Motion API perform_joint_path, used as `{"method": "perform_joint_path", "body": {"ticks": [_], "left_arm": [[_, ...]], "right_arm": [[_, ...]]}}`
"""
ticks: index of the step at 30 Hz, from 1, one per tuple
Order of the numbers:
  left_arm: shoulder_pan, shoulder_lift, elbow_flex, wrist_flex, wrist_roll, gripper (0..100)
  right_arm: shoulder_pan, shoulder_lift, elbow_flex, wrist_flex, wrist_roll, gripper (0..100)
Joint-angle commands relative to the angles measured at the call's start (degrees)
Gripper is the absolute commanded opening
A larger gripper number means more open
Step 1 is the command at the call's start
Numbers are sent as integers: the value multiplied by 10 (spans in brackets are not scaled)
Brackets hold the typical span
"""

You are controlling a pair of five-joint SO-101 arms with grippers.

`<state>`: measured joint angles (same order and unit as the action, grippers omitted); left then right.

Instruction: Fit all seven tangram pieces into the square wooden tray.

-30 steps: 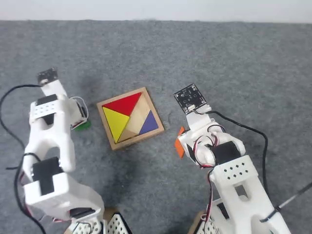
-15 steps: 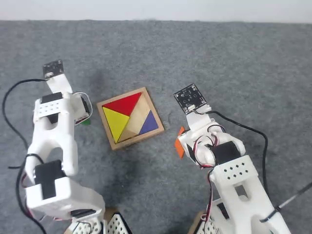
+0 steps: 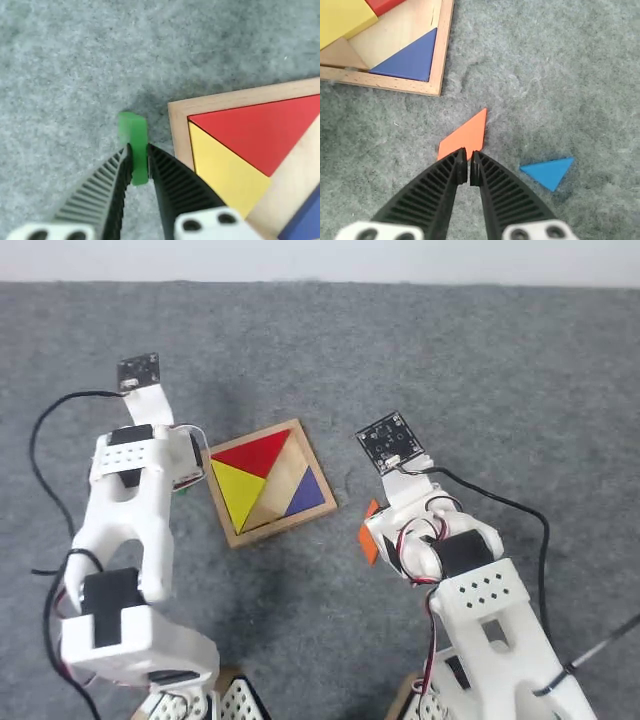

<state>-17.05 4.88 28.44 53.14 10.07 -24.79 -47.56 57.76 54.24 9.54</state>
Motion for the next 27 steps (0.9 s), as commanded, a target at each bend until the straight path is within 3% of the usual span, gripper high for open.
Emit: {"method": "perform_joint_path", "body": {"ticks": [1,14,23,27], "left_arm": [[0,-6,5,-7,-8,20],[-33,56,-58,48,-10,9],[11,-116,29,46,-9,9],[70,-172,57,49,-6,9]], "right_arm": [[6,-22,-6,7,7,37],[7,-22,-6,5,7,37],[7,-22,-6,5,7,37],[7,-22,-6,5,7,37]]}}
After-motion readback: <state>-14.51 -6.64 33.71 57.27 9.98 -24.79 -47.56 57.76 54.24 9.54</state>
